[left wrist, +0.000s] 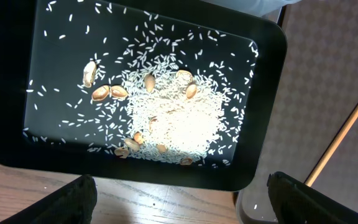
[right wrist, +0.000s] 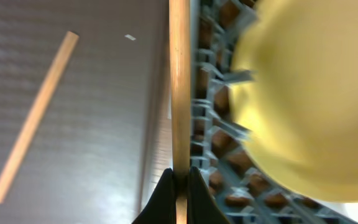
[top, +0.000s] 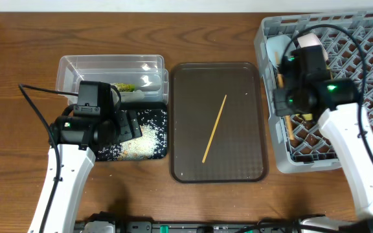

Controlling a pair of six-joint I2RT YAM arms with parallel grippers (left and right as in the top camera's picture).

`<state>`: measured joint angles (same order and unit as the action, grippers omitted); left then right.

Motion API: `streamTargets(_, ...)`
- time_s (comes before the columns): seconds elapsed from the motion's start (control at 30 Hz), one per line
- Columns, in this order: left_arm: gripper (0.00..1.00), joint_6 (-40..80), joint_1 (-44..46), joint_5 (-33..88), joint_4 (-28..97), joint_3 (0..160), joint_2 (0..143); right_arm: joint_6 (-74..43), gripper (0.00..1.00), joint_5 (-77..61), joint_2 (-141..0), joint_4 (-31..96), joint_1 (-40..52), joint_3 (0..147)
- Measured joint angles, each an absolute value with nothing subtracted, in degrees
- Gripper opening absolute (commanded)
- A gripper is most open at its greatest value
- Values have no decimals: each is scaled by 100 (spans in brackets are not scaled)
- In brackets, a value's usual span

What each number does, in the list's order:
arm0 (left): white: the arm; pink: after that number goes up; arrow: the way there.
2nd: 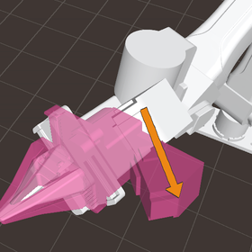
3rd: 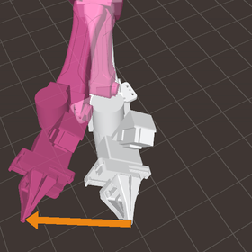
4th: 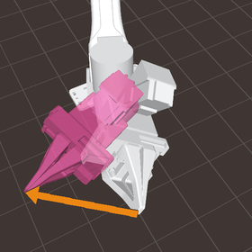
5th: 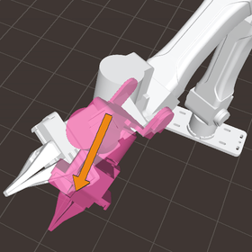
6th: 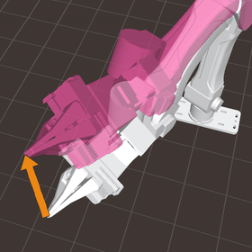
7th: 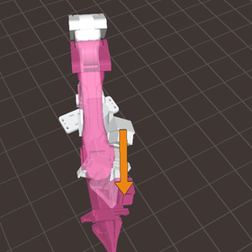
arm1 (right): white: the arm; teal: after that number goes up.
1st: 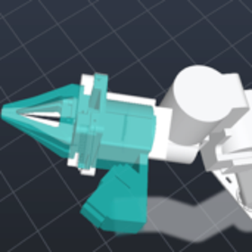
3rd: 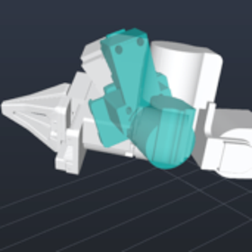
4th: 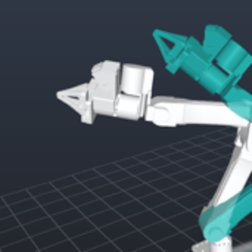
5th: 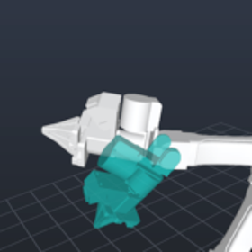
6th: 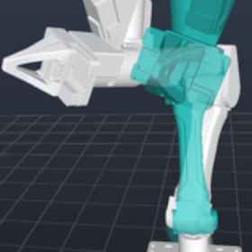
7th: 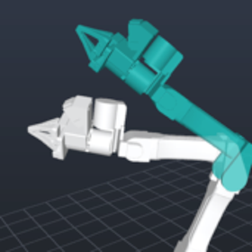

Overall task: Sort waste into correct bins and load items into the dishwasher rack
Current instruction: 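Carry the chopstick to the rack and drop it in, then grasp the remaining chopstick on the brown tray with the right gripper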

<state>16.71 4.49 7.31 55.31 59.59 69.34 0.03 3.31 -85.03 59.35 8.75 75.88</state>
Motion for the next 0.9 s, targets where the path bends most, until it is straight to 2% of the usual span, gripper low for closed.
streamTargets(0.13,90,1671,449,731,5529,5959,6934,534,2,368,-8858,5806,478,7509)
streamTargets(0.17,90,1671,449,731,5531,5959,6934,604,5,390,-8958,5725,429,7485)
streamTargets(0.2,90,1671,449,731,5529,5959,6934,655,10,395,-9045,5649,392,7470)
streamTargets(0.27,90,1671,449,731,5531,5959,6934,757,35,390,-9188,5500,366,7443)
streamTargets(0.37,90,1671,449,731,5529,5959,6934,838,45,242,-9218,5358,408,7439)
streamTargets(0.6,90,1671,449,731,5531,5959,6934,381,45,-207,-8917,4713,781,7500)
streamTargets(0.9,90,1671,449,731,5531,5959,6934,-639,47,-486,-9065,4517,2335,7590)
